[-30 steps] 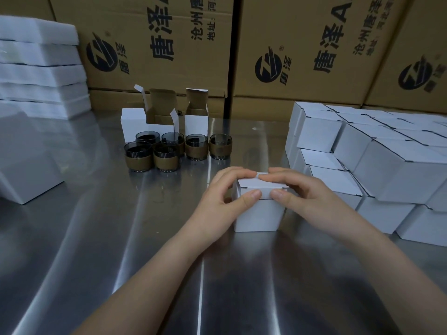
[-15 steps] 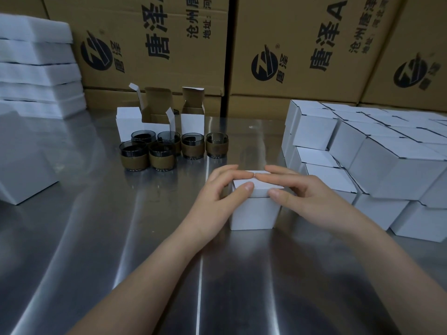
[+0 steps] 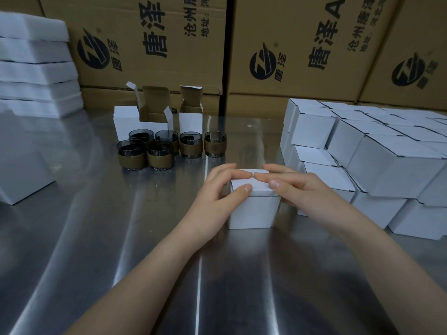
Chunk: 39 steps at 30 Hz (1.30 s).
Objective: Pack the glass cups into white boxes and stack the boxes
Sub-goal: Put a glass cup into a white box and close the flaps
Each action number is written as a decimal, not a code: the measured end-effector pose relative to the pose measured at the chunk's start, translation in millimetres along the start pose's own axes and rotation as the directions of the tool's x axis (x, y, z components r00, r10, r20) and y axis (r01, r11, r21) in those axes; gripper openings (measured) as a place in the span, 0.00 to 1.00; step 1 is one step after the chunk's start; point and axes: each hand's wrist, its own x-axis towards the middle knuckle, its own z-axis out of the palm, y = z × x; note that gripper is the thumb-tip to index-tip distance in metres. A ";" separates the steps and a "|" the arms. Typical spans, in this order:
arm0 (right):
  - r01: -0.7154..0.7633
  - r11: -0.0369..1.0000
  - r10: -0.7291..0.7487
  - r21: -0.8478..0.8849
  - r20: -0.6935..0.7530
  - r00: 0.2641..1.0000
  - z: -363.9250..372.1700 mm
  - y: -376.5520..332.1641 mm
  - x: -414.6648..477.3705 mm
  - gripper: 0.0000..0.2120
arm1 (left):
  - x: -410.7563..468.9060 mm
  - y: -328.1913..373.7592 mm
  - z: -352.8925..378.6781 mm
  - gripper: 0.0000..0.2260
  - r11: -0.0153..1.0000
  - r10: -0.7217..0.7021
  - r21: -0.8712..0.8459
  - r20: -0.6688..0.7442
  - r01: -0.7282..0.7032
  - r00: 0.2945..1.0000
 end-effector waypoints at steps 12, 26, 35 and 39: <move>0.021 1.000 -0.021 -0.020 -0.007 1.000 1.8 0.9 1.6 0.14 | -0.4 1.9 0.8 0.11 1.000 0.012 0.014 0.013 -0.012 1.000; -0.023 0.854 -0.150 -0.520 -0.290 0.945 31.6 -7.1 -7.3 0.17 | -1.5 0.3 9.7 0.32 0.987 -0.146 -0.080 -0.058 0.142 0.988; -0.083 0.786 -0.187 -0.612 -0.364 0.913 59.2 -2.3 -7.2 0.28 | -4.3 -8.0 15.6 0.30 0.994 -0.106 -0.056 -0.166 0.098 0.980; -0.022 0.834 -0.245 -0.552 -0.405 0.881 54.4 -3.8 -1.8 0.29 | -5.6 2.2 13.0 0.30 0.990 -0.077 -0.135 -0.190 0.052 0.979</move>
